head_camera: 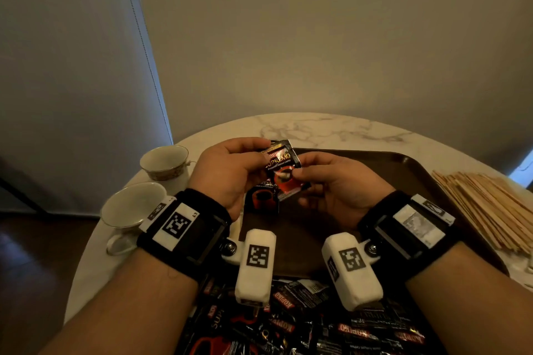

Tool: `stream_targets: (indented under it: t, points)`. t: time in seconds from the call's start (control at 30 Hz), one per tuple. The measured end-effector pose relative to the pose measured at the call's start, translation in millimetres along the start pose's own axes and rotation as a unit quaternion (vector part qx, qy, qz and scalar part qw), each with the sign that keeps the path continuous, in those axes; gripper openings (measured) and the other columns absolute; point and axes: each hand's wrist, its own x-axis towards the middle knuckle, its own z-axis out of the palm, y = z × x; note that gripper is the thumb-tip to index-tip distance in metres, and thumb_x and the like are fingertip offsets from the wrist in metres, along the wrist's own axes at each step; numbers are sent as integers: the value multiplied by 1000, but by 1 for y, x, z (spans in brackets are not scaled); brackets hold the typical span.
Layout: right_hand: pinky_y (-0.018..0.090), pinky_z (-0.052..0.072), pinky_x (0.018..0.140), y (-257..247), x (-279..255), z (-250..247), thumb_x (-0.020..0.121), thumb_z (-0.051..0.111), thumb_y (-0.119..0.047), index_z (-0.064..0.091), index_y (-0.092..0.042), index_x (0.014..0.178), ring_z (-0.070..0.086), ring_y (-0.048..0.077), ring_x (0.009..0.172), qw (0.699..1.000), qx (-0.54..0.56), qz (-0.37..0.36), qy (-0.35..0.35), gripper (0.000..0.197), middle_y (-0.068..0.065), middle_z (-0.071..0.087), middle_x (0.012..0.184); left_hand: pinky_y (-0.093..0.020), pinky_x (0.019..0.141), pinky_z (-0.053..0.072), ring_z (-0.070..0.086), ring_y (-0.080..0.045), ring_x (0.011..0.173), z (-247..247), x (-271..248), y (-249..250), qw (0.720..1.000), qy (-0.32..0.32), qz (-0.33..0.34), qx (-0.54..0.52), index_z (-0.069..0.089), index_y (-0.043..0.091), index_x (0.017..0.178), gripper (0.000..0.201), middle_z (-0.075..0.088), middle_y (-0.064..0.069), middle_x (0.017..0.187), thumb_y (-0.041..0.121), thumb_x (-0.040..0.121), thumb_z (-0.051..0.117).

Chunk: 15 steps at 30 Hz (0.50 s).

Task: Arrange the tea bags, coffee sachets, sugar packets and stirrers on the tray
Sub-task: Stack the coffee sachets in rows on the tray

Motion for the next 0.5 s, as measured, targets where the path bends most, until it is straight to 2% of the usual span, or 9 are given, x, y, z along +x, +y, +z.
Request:
stream_targets:
  t: [0.07, 0.13, 0.23, 0.33, 0.43, 0.5]
  points:
    - [32, 53, 67, 0, -1, 3, 89, 66, 3, 70, -11, 101, 69, 18, 78, 999, -37, -3, 11, 18, 14, 77, 101, -27, 57, 59, 77, -22, 74, -1, 0, 1, 1000, -1, -13, 7, 73, 3, 95, 22, 77, -13, 93, -15, 89, 63]
    - [31, 50, 65, 0, -2, 8, 88, 64, 5, 70, -9, 101, 63, 16, 70, 997, -70, 2, 19, 20, 15, 75, 98, -27, 58, 59, 78, -23, 75, -4, 1, 2, 1000, 1, -17, 16, 73, 6, 95, 23, 77, -15, 99, -14, 86, 66]
    - [31, 47, 61, -2, -3, 16, 89, 61, 5, 71, -6, 103, 55, 13, 60, 996, -81, 8, 23, 21, 16, 71, 97, -25, 54, 57, 77, -21, 70, -6, 0, 5, 999, 4, -15, 31, 71, 8, 96, 26, 76, -16, 97, -15, 84, 69]
    - [31, 50, 60, -5, -2, 18, 90, 61, 4, 69, -2, 106, 57, 11, 54, 996, -82, 15, 41, 19, 14, 72, 91, -24, 52, 56, 77, -21, 68, -7, -1, 6, 999, 11, -25, 33, 69, 8, 101, 28, 76, -18, 98, -14, 84, 70]
    - [32, 54, 64, -5, 0, 16, 90, 64, 4, 69, -4, 97, 62, 14, 59, 993, -98, 40, 61, 11, 12, 71, 85, -26, 57, 56, 74, -17, 75, -10, 4, 4, 998, 53, -9, 37, 69, 13, 106, 27, 75, -12, 101, -2, 85, 75]
    - [33, 56, 65, -2, 4, 14, 89, 65, 5, 69, -3, 92, 64, 18, 65, 988, -109, 69, 80, 9, 15, 70, 87, -29, 64, 56, 68, -16, 80, -12, 8, 6, 995, 89, 16, 40, 68, 17, 103, 21, 72, -7, 98, 6, 87, 76]
